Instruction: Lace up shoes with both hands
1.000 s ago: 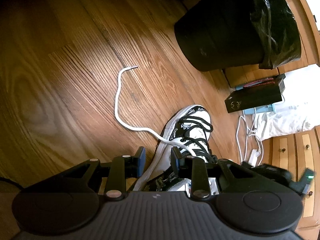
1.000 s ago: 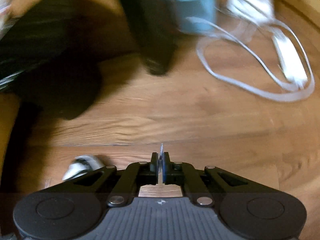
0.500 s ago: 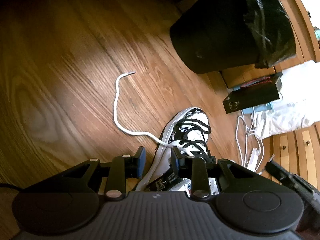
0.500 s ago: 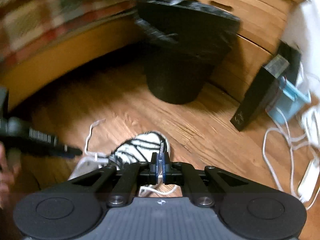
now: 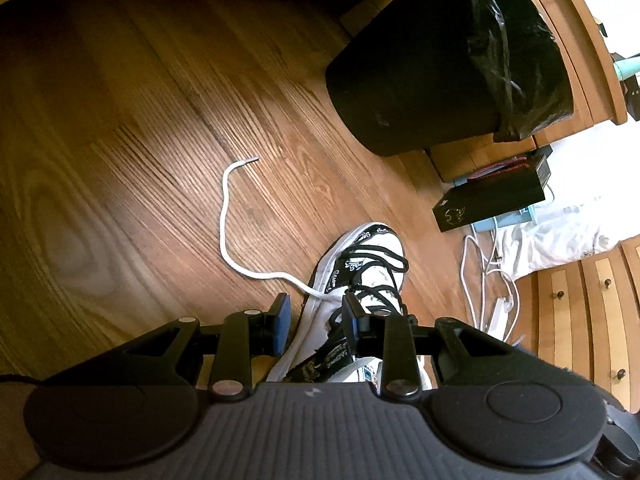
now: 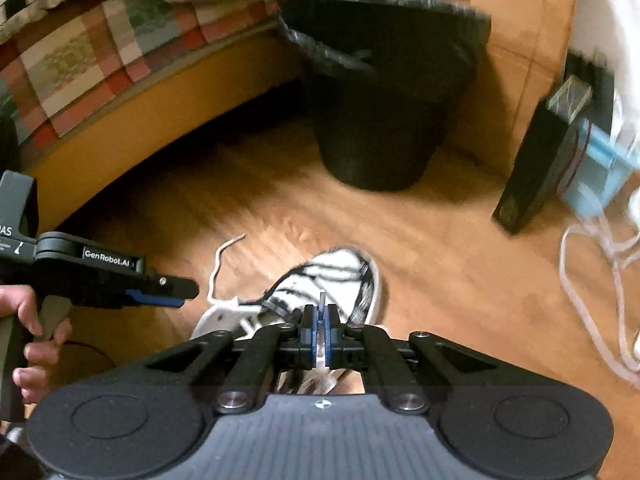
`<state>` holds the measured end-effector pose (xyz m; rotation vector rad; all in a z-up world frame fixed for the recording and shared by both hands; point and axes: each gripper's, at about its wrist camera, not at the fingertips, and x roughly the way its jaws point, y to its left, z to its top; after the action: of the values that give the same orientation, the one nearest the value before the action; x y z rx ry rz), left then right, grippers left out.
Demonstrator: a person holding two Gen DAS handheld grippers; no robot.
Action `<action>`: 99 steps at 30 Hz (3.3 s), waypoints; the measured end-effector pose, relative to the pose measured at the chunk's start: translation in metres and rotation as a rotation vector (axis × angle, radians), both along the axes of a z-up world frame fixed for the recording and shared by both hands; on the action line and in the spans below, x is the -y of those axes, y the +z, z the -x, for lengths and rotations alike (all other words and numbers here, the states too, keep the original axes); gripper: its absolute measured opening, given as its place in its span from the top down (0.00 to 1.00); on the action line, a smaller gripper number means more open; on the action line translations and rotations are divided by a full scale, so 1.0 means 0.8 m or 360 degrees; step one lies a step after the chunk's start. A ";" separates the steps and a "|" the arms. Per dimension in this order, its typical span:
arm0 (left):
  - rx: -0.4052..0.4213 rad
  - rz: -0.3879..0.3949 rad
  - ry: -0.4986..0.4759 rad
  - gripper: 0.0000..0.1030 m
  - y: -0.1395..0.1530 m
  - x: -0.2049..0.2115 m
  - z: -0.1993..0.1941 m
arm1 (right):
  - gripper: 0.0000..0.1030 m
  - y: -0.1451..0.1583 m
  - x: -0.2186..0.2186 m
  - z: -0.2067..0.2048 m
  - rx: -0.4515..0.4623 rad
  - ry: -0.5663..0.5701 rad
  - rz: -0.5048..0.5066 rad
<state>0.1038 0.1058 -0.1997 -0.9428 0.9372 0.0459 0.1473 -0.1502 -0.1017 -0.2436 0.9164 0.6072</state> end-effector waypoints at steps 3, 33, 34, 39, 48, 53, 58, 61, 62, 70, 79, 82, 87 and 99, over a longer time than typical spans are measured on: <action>0.0001 -0.0014 -0.0010 0.70 0.001 0.000 0.001 | 0.96 -0.005 -0.013 0.008 0.0025 0.0069 0.0076; 0.0001 -0.0127 -0.0043 0.70 0.005 0.001 0.001 | 0.96 -0.088 -0.139 0.067 0.0278 0.0658 0.0759; -0.0003 -0.0120 -0.0037 0.70 0.004 0.000 0.001 | 0.96 -0.089 -0.140 0.068 0.0285 0.0669 0.0768; -0.0003 -0.0109 -0.0040 0.70 0.003 0.001 0.002 | 0.96 -0.094 -0.146 0.069 0.0289 0.0701 0.0803; 0.0003 -0.0090 -0.0044 0.70 0.003 0.001 0.002 | 0.96 -0.093 -0.153 0.068 0.0307 0.0679 0.0782; -0.0001 -0.0077 -0.0046 0.70 0.002 0.000 0.002 | 0.96 -0.090 -0.154 0.064 0.0288 0.0640 0.0734; -0.0002 -0.0065 -0.0036 0.70 0.002 0.000 0.003 | 0.95 -0.091 -0.151 0.068 0.0318 0.0650 0.0737; -0.0001 -0.0058 -0.0033 0.70 0.001 0.000 0.003 | 0.95 -0.089 -0.149 0.072 0.0333 0.0659 0.0727; -0.0001 -0.0058 -0.0036 0.70 0.001 0.001 0.003 | 0.95 -0.088 -0.148 0.073 0.0338 0.0659 0.0727; -0.0002 -0.0047 -0.0035 0.70 0.000 0.001 0.003 | 0.87 -0.067 -0.138 0.077 0.0386 0.0666 0.0722; -0.0002 -0.0030 -0.0034 0.70 -0.002 0.002 0.004 | 0.86 -0.102 -0.143 0.079 0.0427 0.0781 0.0961; -0.0005 -0.0027 -0.0032 0.70 -0.002 0.001 0.005 | 0.86 -0.109 -0.148 0.084 0.0478 0.0834 0.1030; -0.0004 -0.0023 -0.0027 0.70 -0.002 0.001 0.005 | 0.86 -0.117 -0.154 0.094 0.0606 0.0936 0.1160; -0.0002 -0.0011 -0.0001 0.70 -0.003 -0.003 0.006 | 0.94 -0.115 -0.154 0.087 0.0538 0.0965 0.1130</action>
<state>0.0991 0.1079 -0.2021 -0.9362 0.9380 0.0494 0.0776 -0.0267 -0.1934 -1.2577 0.6914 0.7430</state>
